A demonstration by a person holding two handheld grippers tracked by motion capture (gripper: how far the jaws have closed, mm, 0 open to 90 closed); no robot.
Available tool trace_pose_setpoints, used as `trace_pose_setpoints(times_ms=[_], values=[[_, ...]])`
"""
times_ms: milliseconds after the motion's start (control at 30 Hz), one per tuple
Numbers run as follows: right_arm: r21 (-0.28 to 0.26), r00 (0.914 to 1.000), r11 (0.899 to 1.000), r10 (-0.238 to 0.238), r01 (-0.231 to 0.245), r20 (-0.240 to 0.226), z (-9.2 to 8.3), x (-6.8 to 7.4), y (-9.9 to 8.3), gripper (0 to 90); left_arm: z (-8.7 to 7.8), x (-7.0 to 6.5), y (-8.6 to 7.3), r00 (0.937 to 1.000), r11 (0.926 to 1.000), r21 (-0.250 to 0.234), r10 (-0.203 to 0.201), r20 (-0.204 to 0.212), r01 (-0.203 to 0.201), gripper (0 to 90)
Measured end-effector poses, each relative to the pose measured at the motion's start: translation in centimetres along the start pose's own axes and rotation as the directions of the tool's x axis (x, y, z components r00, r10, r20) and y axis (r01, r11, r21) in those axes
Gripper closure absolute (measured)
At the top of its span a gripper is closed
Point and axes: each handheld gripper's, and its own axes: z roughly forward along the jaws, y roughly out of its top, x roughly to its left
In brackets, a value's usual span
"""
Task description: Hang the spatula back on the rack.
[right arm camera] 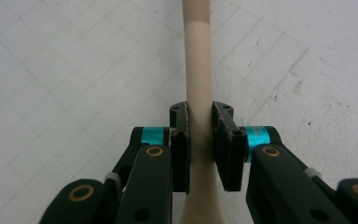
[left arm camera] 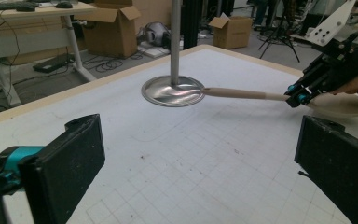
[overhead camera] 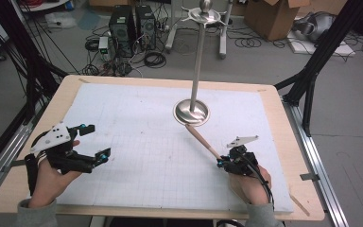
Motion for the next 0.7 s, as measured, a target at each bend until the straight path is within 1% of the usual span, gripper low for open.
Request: trace_pose_setpoints(times_ms=[33,267,333,367,400,467,700], values=[[0.000,1.0000,1.000,0.000,0.000,0.000,0.0,0.0,0.0,78.1,-0.1,0.0,0.0,1.0000,1.0000,0.001,0.001,0.000,-0.001,1.9],[-0.074,0.9997,0.997,-0.006,0.005,-0.024,-1.3,-0.3,0.4,78.1,-0.4,0.1,-0.1,0.9999,1.0000,0.002,-0.003,-0.012,0.003,1.9],[-0.103,0.9997,0.995,-0.005,0.002,-0.026,-1.8,-0.5,0.5,78.1,-0.4,0.1,-0.2,0.9999,1.0000,0.005,-0.004,-0.016,0.004,1.9],[-0.129,0.9995,0.992,0.002,-0.006,-0.031,-2.5,-0.9,0.6,78.2,-0.4,0.1,-0.2,0.9998,1.0000,0.007,-0.005,-0.018,0.005,1.9],[-0.129,0.9995,0.992,0.002,-0.006,-0.031,-2.5,-0.9,0.6,78.2,-0.4,0.2,-0.3,0.9998,1.0000,0.008,-0.003,-0.019,0.004,1.9],[-0.149,0.9992,0.989,0.007,-0.013,-0.040,-3.0,-1.2,0.8,78.1,-0.4,0.2,-0.3,0.9998,0.9999,0.009,-0.006,-0.019,0.006,1.9],[-0.170,0.9994,0.985,0.012,-0.017,-0.031,-4.6,-1.6,2.0,78.1,-0.6,0.2,-0.3,0.9997,0.9999,0.002,-0.010,-0.023,0.010,1.9]])
